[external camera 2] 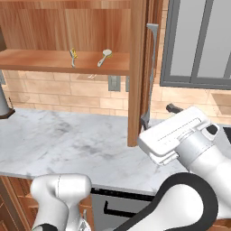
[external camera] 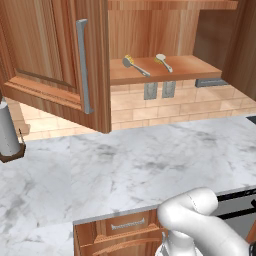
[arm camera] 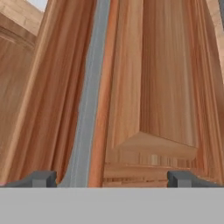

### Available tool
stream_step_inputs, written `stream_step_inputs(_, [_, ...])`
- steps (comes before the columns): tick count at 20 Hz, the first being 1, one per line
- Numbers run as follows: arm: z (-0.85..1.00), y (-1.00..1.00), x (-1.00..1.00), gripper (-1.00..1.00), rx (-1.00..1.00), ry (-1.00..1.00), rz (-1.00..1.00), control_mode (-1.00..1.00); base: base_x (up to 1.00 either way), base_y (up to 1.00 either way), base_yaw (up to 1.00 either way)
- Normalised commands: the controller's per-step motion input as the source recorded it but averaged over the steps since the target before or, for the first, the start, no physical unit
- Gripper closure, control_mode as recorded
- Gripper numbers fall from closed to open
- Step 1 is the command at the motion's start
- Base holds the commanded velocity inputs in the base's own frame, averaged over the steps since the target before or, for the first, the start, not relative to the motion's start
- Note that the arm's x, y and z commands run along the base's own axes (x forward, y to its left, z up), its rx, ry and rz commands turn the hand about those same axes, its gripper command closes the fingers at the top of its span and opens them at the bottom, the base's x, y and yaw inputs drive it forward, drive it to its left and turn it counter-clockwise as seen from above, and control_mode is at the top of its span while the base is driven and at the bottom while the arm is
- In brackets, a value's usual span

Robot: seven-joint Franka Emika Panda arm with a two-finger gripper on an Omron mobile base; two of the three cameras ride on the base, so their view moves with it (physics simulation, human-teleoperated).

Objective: Pick up the dish brush and dish brush from the sink, and place them back in the cabinet, and close the cabinet doors.

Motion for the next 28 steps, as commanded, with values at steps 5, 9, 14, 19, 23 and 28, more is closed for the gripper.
stream_step_inputs(5, [0.00,0.27,0.00,-1.00,0.00,0.00,0.06,-1.00,0.00,0.00,0.00])
stream_step_inputs(9, [0.00,0.33,0.00,-1.00,0.00,0.00,0.04,-1.00,0.00,0.00,0.00])
stream_step_inputs(14, [0.00,0.40,0.06,-1.00,0.00,0.00,0.01,-1.00,0.00,0.00,0.00])
stream_step_inputs(19, [0.00,0.43,0.10,-1.00,0.00,0.00,0.00,-1.00,0.00,0.00,0.00])
stream_step_inputs(23, [0.00,0.48,0.12,-1.00,0.00,0.00,0.00,-1.00,0.00,0.00,0.00])
stream_step_inputs(28, [0.00,0.49,0.08,-1.00,0.00,0.00,0.00,-1.00,0.00,0.00,0.00])
